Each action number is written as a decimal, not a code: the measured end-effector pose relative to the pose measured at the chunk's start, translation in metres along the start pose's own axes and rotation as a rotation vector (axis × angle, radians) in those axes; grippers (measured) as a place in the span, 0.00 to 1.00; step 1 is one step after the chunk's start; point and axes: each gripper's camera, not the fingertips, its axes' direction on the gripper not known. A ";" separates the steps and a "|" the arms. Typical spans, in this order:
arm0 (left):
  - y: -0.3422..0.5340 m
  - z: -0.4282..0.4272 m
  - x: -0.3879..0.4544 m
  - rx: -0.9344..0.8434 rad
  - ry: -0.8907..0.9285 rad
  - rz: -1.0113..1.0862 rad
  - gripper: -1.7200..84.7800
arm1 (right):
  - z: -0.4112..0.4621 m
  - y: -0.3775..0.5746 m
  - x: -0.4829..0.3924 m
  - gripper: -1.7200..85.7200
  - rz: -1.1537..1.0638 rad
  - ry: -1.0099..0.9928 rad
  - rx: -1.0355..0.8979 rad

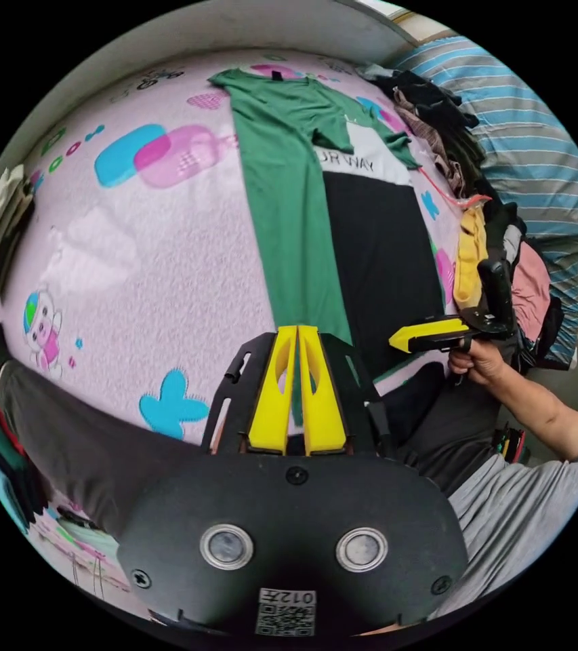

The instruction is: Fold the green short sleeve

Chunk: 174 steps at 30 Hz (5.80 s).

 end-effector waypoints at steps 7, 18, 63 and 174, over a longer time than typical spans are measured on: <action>-0.060 0.021 0.013 0.031 -0.047 0.010 0.03 | -0.028 -0.085 -0.008 0.01 -0.046 0.040 0.170; -0.087 0.025 0.009 0.077 -0.061 -0.029 0.03 | -0.003 -0.176 0.000 0.01 -0.045 0.154 0.157; -0.012 0.043 0.120 0.017 -0.306 0.112 0.02 | 0.146 -0.080 -0.146 0.01 -0.338 0.444 -0.076; -0.225 0.079 0.237 0.318 -0.397 0.423 0.03 | -0.218 -0.474 -0.031 0.01 -0.225 0.661 0.328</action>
